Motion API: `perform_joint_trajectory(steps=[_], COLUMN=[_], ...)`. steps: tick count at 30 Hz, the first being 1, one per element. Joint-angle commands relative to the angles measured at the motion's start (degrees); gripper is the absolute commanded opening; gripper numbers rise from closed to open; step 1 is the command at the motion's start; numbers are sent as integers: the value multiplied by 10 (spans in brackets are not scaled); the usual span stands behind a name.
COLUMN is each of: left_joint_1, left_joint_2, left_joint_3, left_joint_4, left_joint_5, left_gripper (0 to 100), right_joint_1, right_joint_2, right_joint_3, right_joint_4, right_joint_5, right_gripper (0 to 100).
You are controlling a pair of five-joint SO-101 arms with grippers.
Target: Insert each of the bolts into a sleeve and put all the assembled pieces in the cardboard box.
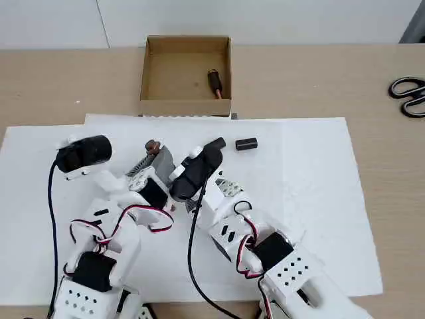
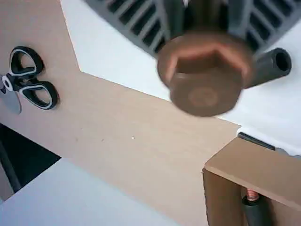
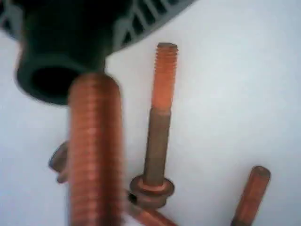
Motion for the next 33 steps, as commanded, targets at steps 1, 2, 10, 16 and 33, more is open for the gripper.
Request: perform_joint_trajectory(steps=[1,2,10,16,33], left_joint_1=[3,2,-1,-1,19], left_joint_2=[-10,-10,-12,-13,-13], left_joint_3=[-4,-1,2,13,14], left_joint_4=[-14,-16,-14,-14,11], left_joint_5=[-1,-1,-2,-27,-56], left_gripper=[6,6,6,6,6], right_joint_1=[-13,-14,-22,-23,-24], right_joint_2=[-9,-9,-9,-9,-64], right_joint_3=[-9,-9,-23,-24,-29], right_joint_4=[-15,-15,-14,-15,-9], right_joint_5=[4,4,4,6,8], right_gripper=[2,2,2,2,2])
